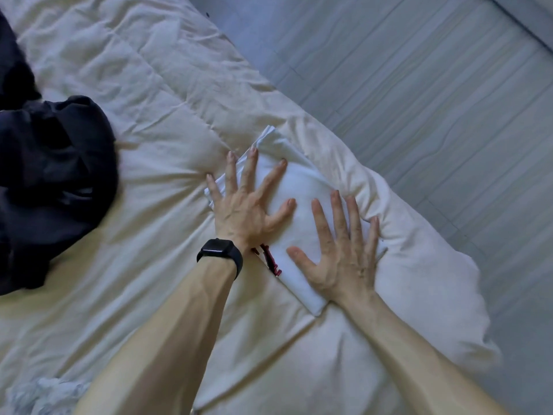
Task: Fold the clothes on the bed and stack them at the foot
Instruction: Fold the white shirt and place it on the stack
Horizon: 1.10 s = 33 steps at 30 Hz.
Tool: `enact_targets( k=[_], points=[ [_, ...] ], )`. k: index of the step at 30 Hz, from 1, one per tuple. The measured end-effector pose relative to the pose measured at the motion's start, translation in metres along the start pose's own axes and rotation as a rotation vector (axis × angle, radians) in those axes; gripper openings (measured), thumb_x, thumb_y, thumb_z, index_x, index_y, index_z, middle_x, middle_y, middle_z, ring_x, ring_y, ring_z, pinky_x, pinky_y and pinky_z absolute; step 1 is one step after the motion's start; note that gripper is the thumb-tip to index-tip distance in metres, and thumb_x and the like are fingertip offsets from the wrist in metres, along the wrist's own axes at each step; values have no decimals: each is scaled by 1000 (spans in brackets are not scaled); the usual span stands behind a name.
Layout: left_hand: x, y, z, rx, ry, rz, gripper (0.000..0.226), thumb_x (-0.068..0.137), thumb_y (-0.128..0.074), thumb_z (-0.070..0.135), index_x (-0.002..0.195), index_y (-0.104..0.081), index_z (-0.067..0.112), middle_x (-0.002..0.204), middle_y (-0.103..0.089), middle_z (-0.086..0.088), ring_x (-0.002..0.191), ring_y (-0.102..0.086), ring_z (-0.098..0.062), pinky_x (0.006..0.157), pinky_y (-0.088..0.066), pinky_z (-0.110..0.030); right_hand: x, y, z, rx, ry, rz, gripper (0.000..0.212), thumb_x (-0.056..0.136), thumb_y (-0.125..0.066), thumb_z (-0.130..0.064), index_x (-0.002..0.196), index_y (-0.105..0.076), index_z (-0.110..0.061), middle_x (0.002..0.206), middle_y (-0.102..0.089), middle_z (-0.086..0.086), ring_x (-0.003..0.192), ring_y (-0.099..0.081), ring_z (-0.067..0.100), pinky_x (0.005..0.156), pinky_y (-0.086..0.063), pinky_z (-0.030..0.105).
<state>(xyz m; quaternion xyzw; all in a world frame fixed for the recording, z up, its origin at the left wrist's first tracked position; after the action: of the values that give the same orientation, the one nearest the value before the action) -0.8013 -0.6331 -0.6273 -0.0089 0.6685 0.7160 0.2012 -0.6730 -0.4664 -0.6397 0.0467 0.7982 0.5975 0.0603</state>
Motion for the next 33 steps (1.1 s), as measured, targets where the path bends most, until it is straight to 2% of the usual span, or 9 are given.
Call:
enact_targets(
  k=[6, 8, 11, 12, 14, 18, 23, 29, 33],
  points=[
    [10, 1, -2, 66, -29, -65, 75, 83, -21, 85, 152, -8, 59, 168, 10, 7, 154, 9, -33, 113, -4, -74, 4, -12, -7, -24, -53, -25, 88, 90, -31, -82, 162, -23, -31, 171, -13, 4, 157, -11, 27, 120, -11, 66],
    [8, 11, 1, 101, -75, 2, 76, 85, -25, 84, 154, -14, 54, 169, 3, 0, 154, 5, -34, 115, -1, -71, 3, -10, -9, -26, -64, -61, 89, 89, -33, -82, 163, -19, -33, 171, -11, 4, 158, -10, 27, 119, -11, 66],
    [14, 27, 2, 202, -329, 248, 79, 89, -35, 74, 158, -23, 38, 169, -11, -4, 155, -7, -25, 120, 2, -61, 2, -10, -10, -47, -74, -91, 93, 87, -34, -83, 163, -13, -34, 172, -7, 3, 158, -8, 27, 119, -10, 67],
    [20, 30, 1, 213, -427, 266, 79, 90, -36, 71, 159, -22, 35, 168, -12, -2, 155, -8, -21, 121, 3, -59, 3, -10, -10, -53, -71, -88, 93, 87, -35, -83, 163, -13, -34, 172, -6, 3, 158, -8, 27, 119, -9, 67],
    [35, 31, -3, 162, -529, 172, 78, 90, -36, 68, 159, -20, 36, 168, -13, 1, 155, -9, -18, 122, -1, -60, 3, -11, -9, -53, -65, -83, 93, 88, -36, -82, 163, -16, -32, 172, -6, 4, 158, -9, 28, 119, -9, 67],
    [45, 13, -8, 108, -446, 21, 83, 84, -34, 70, 159, -17, 36, 168, -11, -2, 155, -6, -21, 120, -4, -63, 1, -18, -9, -45, -47, -55, 93, 89, -39, -81, 163, -19, -30, 171, -10, 6, 157, -11, 32, 119, -7, 69],
    [54, 15, -7, 112, -437, -37, 86, 83, -30, 74, 159, -15, 37, 169, -8, -3, 156, -3, -23, 120, -2, -62, 5, -14, -9, -38, -53, -56, 91, 89, -43, -80, 161, -27, -26, 170, -17, 10, 156, -16, 35, 118, -11, 71],
    [61, 1, -16, 117, -461, -29, 84, 84, -31, 77, 159, -18, 40, 169, -11, 0, 156, -2, -21, 120, -2, -61, 9, -24, -12, -21, -57, -66, 90, 91, -36, -81, 162, -25, -27, 170, -17, 10, 156, -15, 34, 118, -9, 71],
    [57, 14, -6, 182, -420, -143, 80, 87, -20, 77, 158, -2, 44, 169, 1, 5, 155, 8, -17, 121, 5, -59, 9, -7, -17, -12, -61, -195, 89, 94, -29, -79, 163, -17, -24, 171, -8, 10, 157, -7, 33, 120, -4, 69]
  ],
)
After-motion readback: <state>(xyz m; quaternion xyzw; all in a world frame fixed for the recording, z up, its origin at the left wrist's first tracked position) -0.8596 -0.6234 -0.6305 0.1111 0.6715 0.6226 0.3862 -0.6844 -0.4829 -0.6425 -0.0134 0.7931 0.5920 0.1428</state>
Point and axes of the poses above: each hand's wrist, its own x-axis towards the middle knuckle, its own y-axis out of the back of the hand, z = x × y, the point moved 2 cm from there along x, towards the middle knuckle
